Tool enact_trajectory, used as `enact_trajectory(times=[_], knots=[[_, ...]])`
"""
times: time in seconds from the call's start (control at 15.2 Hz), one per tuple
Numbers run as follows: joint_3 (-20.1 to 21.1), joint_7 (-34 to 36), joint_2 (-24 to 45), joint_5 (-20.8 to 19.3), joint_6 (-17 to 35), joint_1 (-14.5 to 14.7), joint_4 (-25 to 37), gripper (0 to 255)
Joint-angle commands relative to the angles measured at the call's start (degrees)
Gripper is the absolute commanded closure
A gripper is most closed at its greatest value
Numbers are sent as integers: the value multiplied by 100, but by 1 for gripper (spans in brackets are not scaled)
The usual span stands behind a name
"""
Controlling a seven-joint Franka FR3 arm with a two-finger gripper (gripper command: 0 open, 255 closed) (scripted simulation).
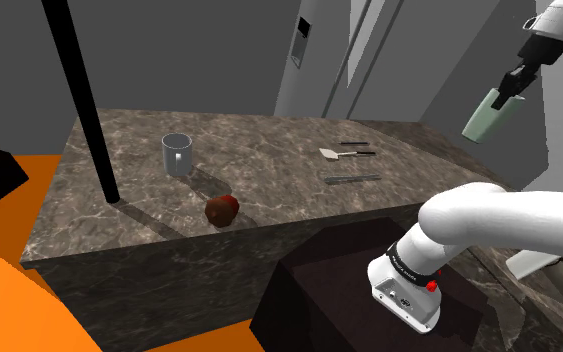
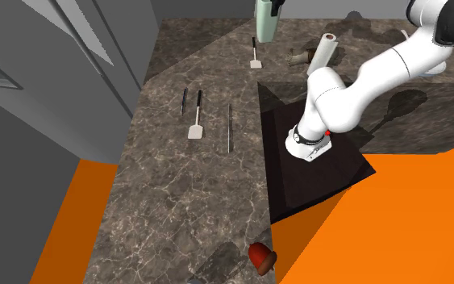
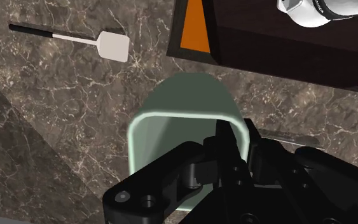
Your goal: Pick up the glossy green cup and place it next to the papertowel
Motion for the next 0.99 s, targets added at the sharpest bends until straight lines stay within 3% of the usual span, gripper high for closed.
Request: enact_trajectory(times=[0.0,0.46,0.92], knots=[[-210,-300,-103,-226,-76,-64,70,255],[-958,-1279,-222,-918,-240,-153,536,255],[-1747,-2227,-137,-1509,-301,-51,1227,255]])
